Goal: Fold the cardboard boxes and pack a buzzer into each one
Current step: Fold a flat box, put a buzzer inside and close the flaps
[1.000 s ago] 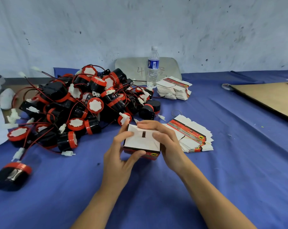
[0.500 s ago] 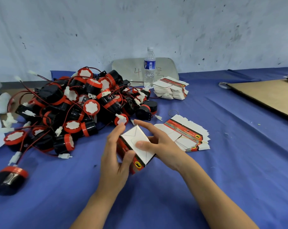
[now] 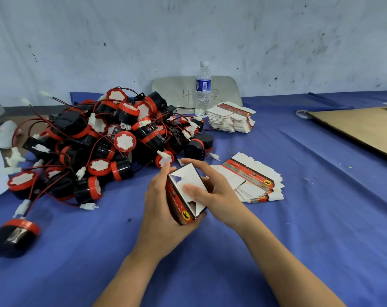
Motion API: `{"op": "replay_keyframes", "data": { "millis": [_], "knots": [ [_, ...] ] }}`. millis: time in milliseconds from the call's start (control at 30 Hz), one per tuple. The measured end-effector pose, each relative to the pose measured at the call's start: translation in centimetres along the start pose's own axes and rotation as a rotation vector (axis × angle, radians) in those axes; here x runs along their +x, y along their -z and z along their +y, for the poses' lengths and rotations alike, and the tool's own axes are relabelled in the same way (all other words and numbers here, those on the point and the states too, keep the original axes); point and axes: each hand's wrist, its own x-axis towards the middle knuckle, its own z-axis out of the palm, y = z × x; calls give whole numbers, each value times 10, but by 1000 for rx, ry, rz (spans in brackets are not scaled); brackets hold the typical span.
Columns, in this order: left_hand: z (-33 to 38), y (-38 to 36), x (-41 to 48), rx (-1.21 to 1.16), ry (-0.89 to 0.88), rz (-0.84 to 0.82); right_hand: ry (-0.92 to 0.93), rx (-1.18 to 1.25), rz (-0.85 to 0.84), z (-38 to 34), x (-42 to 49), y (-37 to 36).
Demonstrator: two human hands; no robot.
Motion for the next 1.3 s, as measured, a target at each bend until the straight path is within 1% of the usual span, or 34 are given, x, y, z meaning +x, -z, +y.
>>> {"op": "replay_keyframes", "data": {
  "millis": [67, 133, 267, 333, 433, 500, 600, 633, 667, 700, 733, 767, 800, 833, 867, 900, 933, 1000, 1067, 1167, 1200, 1233, 1300],
  "knots": [
    [2, 0, 0, 16, -13, 13, 10, -19, 0, 1, 0, 1],
    [3, 2, 2, 1, -12, 19, -21, 36, -15, 1, 1, 3],
    [3, 8, 5, -128, 43, -2, -139, 332, -82, -2, 2, 12],
    [3, 10, 5, -141, 50, -25, -159, 400, -156, -5, 1, 16],
    [4, 13, 3, -112, 74, -106, -167, 375, -347, -9, -1, 23],
    [2, 14, 0, -75, 108, -160, -161, 360, -429, -11, -2, 26],
    [-1, 14, 2, -44, 160, -197, -153, 302, -386, -13, -3, 26],
    [-4, 15, 5, 20, 137, -201, -144, 263, -337, -13, -3, 25],
    [-8, 16, 8, 132, 106, -196, -131, 205, -267, -11, -3, 23],
    [-14, 19, 11, 286, 76, -157, -96, 121, -194, -10, -3, 20],
    [-20, 23, 14, 428, 87, -67, -41, 2, -133, -10, -3, 16],
    [-28, 28, 15, 514, 159, 58, 36, -182, -87, -7, -3, 14],
    [-36, 35, 15, 544, 278, 186, 122, -443, -55, -3, -2, 12],
    [-43, 43, 15, 541, 412, 280, 213, -745, -44, 0, -1, 10],
    [-50, 50, 14, 545, 525, 319, 276, -1007, -62, 3, 0, 7],
    [-56, 56, 13, 578, 600, 310, 299, -1158, -97, 6, 0, 4],
    [-61, 60, 12, 601, 642, 293, 306, -1209, -131, 9, 0, 2],
    [-64, 65, 11, 567, 677, 323, 335, -1205, -167, 15, 0, -1],
    [-62, 65, 11, 504, 657, 395, 405, -1164, -131, 18, -1, -3],
    [-55, 64, 13, 361, 603, 516, 496, -1015, -23, 20, -2, -5],
    [-51, 63, 16, 304, 557, 570, 504, -954, 17, 20, -2, -7],
    [-46, 62, 18, 254, 474, 623, 507, -898, 52, 18, -2, -9],
    [-36, 59, 21, 166, 245, 683, 515, -781, 116, 17, -3, -12]
  ]
}}
